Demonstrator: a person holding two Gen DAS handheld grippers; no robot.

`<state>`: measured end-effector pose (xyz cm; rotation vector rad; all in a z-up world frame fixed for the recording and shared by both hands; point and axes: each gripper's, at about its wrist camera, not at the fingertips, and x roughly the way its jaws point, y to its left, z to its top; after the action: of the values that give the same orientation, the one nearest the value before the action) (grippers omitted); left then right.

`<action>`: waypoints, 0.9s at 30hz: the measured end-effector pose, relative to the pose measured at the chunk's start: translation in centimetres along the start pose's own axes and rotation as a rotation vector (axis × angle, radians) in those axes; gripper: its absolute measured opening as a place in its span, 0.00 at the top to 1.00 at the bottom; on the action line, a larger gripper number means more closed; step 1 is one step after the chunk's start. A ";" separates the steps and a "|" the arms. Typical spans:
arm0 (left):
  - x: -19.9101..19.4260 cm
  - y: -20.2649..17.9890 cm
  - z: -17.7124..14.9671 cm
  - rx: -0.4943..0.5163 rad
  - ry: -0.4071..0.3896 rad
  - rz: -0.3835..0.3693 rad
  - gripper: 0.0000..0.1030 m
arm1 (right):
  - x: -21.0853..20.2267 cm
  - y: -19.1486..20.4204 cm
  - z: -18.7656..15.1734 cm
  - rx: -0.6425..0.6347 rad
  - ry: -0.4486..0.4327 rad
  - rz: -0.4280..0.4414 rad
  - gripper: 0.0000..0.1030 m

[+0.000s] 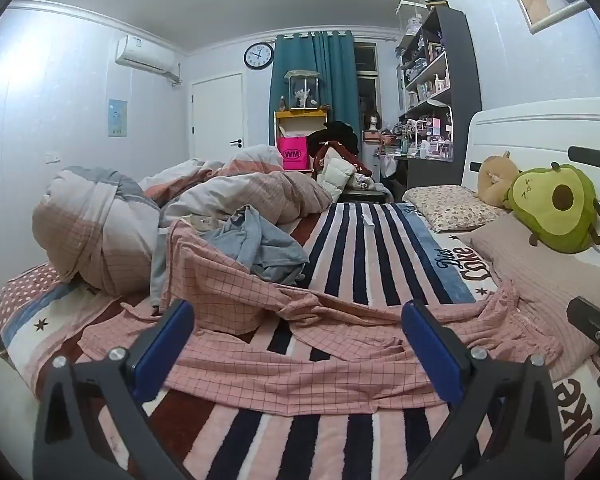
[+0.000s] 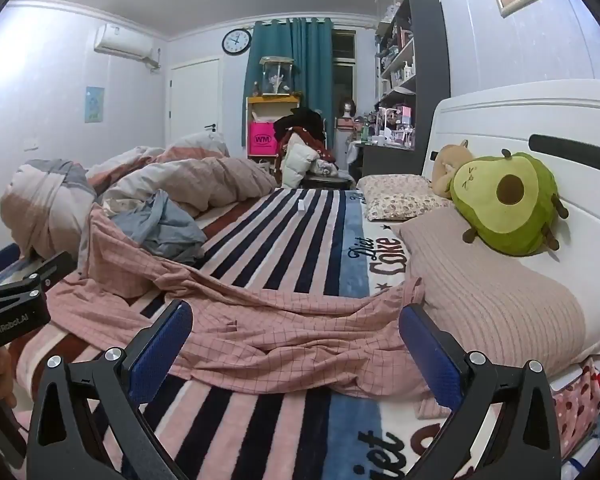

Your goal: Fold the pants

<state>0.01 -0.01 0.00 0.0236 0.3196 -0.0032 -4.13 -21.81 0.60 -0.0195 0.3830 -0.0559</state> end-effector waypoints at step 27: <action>-1.2 0.2 0.6 -0.004 -0.020 -0.002 0.01 | -0.7 -0.3 0.2 0.006 -0.012 0.001 0.00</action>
<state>-0.92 0.20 0.95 0.0196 0.2997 -0.0043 -4.70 -22.05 1.00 -0.0137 0.3713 -0.0564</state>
